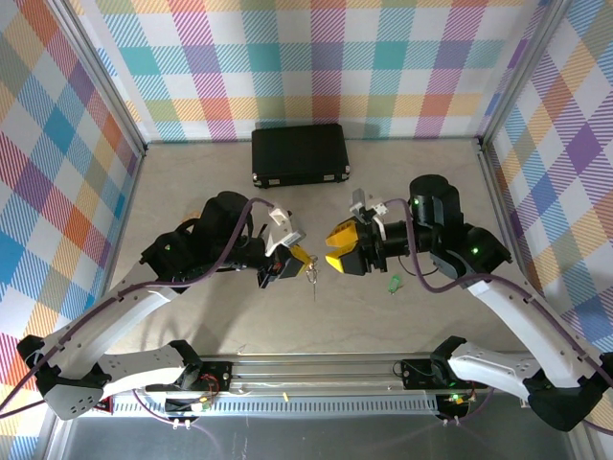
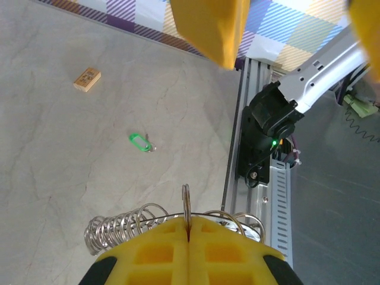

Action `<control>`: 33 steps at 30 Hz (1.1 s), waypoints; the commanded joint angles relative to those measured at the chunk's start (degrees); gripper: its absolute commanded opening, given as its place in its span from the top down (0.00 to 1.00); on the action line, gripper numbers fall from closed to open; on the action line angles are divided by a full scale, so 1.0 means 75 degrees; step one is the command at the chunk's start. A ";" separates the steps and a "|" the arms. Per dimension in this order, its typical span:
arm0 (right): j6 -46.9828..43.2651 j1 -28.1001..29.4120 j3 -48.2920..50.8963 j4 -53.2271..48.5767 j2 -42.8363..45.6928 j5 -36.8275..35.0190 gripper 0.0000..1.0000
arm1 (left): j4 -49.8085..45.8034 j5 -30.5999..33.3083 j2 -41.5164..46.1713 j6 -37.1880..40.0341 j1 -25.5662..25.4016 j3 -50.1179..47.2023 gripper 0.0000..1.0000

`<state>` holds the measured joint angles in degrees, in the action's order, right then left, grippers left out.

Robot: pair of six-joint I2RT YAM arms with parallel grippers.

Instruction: Put the keys on the keyring

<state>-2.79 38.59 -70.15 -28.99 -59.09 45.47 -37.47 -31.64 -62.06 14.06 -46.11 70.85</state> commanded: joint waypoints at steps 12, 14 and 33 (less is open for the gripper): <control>-0.0605 0.0017 -0.0091 -0.0179 0.0030 0.0387 0.46 | -0.0443 -0.1198 0.0158 0.0605 -0.0065 0.0820 1.00; -0.0668 0.0044 -0.0124 -0.0328 -0.0007 0.0496 0.47 | -0.0470 -0.1293 0.0143 0.0642 -0.0063 0.0887 1.00; -0.1308 0.0330 -0.0379 -0.0841 -0.0393 0.0977 0.66 | -0.0593 -0.1454 -0.0133 0.0827 -0.0065 0.0969 1.00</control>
<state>-10.17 40.49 -71.11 -34.30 -61.73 50.59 -42.11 -40.91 -63.26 19.16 -46.11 76.88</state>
